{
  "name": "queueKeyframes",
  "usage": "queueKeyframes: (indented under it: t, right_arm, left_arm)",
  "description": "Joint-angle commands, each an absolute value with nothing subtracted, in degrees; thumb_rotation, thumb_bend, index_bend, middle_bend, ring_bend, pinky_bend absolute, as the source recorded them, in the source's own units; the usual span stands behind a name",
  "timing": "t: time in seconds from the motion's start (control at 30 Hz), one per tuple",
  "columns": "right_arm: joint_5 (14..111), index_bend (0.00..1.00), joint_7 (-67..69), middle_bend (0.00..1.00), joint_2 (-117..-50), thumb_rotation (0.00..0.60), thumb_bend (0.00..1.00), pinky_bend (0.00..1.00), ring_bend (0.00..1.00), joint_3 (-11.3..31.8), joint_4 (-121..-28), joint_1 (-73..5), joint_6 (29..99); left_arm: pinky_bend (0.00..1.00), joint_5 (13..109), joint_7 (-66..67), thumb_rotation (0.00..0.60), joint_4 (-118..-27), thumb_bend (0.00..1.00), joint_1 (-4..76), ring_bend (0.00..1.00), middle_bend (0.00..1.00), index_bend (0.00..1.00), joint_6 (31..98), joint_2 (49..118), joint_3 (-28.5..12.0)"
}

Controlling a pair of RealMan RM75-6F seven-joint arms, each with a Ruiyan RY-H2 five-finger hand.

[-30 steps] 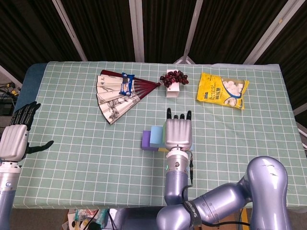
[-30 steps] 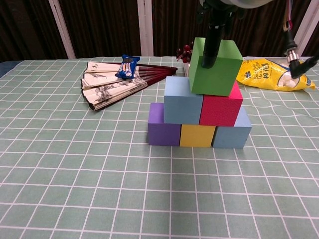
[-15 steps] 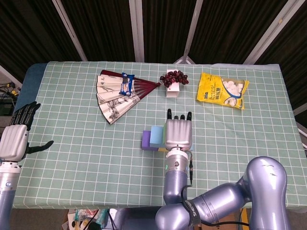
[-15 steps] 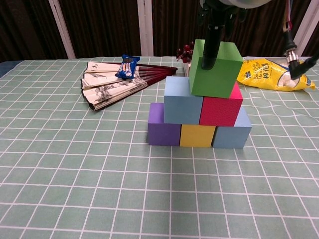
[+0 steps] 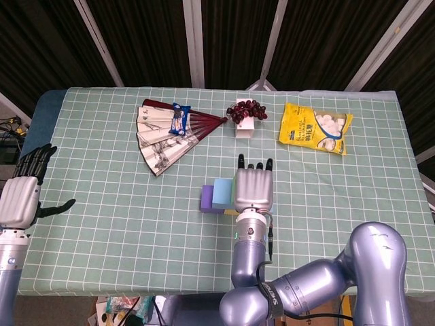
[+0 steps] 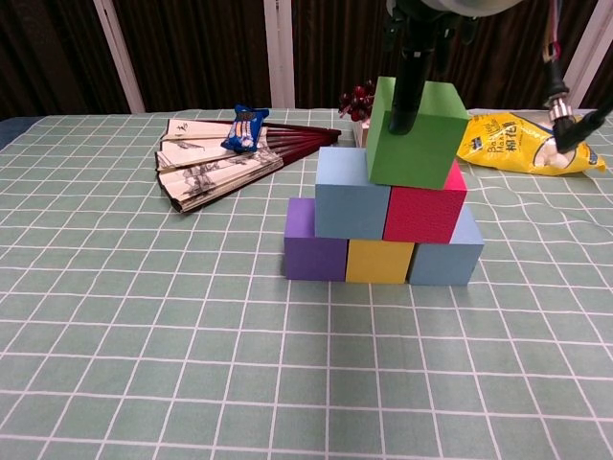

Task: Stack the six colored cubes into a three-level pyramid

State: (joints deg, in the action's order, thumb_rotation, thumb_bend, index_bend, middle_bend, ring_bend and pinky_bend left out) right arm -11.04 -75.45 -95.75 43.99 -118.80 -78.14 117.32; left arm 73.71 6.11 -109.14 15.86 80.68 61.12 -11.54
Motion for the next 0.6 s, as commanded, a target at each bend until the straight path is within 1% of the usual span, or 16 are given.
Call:
queueKeyframes:
  t: [0.03,0.6]
  right_arm:
    - [-10.9,0.00,-75.4,0.43,-95.8,0.600,0.33,0.09,0.21,43.9,-118.9,-78.1,117.2]
    - [-9.4,0.00,-75.3,0.43,-95.5,0.600,0.33,0.09,0.21,42.8,-119.0,-77.5,115.8]
  left_arm:
    - [0.01,73.7,6.1,0.600,-109.2,0.05,15.9,0.00,0.01,0.00,80.7,61.1,-11.5]
    - [0.01,73.6,6.3,0.600,-109.1,0.05,15.9,0.00,0.01,0.00,80.5,61.2,-11.4]
